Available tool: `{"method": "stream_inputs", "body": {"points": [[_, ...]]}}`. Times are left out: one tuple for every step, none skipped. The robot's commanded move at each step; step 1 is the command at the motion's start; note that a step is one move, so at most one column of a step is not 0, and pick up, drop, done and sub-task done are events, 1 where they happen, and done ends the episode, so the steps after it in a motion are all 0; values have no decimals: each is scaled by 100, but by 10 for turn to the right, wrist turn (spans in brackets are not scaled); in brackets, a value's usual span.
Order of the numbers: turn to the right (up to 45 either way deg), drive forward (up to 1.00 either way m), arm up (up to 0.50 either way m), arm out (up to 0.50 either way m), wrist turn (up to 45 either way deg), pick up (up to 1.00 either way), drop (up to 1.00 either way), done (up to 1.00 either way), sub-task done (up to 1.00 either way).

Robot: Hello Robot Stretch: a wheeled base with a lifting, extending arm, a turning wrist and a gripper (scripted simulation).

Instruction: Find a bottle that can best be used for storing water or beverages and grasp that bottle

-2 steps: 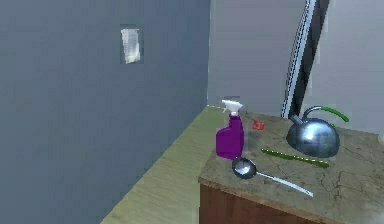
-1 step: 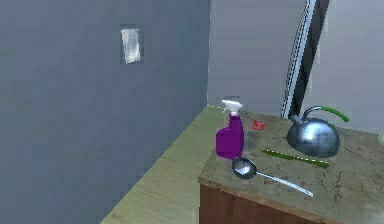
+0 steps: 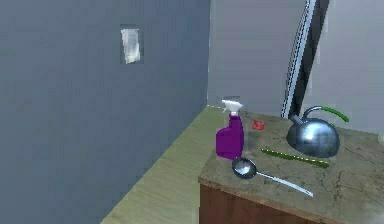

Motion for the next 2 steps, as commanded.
{"method": "stream_inputs", "body": {"points": [[0, 0, 0, 0, 0, 100, 0, 0, 0], [0, 0, 0, 0, 0, 0, 0, 100, 0]]}}
